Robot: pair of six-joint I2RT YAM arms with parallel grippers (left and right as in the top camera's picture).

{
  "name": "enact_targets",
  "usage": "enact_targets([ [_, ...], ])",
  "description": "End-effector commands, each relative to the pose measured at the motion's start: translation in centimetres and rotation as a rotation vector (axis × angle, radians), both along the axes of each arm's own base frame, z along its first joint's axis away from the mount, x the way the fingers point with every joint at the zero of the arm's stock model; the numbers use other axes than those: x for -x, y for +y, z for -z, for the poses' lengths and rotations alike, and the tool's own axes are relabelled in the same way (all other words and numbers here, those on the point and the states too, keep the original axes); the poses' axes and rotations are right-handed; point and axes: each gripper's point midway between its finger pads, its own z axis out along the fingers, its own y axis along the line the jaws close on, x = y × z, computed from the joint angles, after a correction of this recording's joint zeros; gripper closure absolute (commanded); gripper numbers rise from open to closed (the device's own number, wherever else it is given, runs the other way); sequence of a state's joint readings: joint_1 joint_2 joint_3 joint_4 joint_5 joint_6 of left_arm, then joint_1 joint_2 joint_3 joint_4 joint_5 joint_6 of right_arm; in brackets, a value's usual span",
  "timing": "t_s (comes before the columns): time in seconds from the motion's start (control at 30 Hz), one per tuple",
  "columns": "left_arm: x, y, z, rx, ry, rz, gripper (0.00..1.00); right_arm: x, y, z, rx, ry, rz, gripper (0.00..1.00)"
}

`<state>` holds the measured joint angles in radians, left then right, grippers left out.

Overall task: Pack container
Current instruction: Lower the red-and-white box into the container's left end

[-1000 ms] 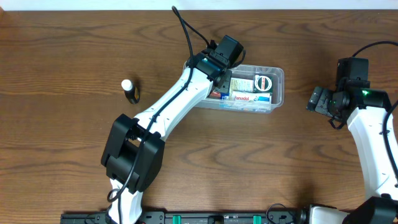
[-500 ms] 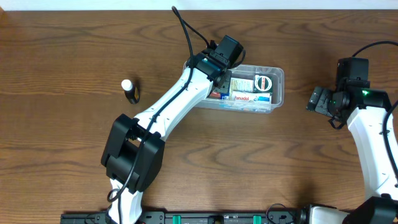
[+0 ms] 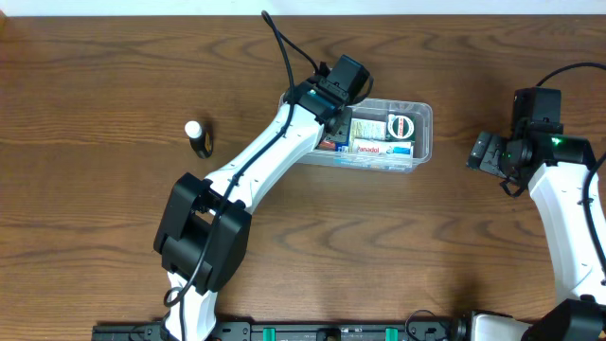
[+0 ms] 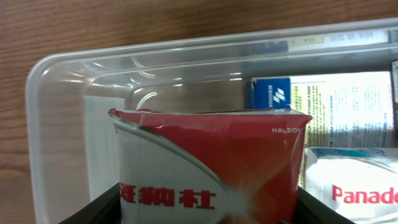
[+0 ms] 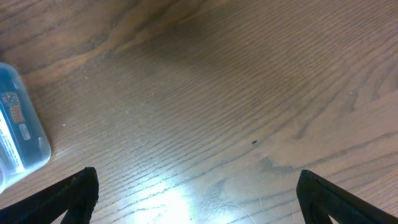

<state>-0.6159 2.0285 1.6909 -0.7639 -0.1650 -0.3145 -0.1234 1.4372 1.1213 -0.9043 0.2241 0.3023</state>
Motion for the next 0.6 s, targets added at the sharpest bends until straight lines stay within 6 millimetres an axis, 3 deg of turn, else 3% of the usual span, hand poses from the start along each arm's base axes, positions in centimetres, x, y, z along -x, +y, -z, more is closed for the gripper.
enact_targets([
  [0.0,-0.5,1.1,0.9,-0.026,0.006,-0.030,0.36,0.0,-0.3,-0.3,0.011,-0.003,-0.002,0.01],
  [0.57,0.5,2.3,1.8,-0.049,0.065,-0.074,0.36,0.0,-0.3,-0.3,0.011,-0.003,-0.002,0.01],
])
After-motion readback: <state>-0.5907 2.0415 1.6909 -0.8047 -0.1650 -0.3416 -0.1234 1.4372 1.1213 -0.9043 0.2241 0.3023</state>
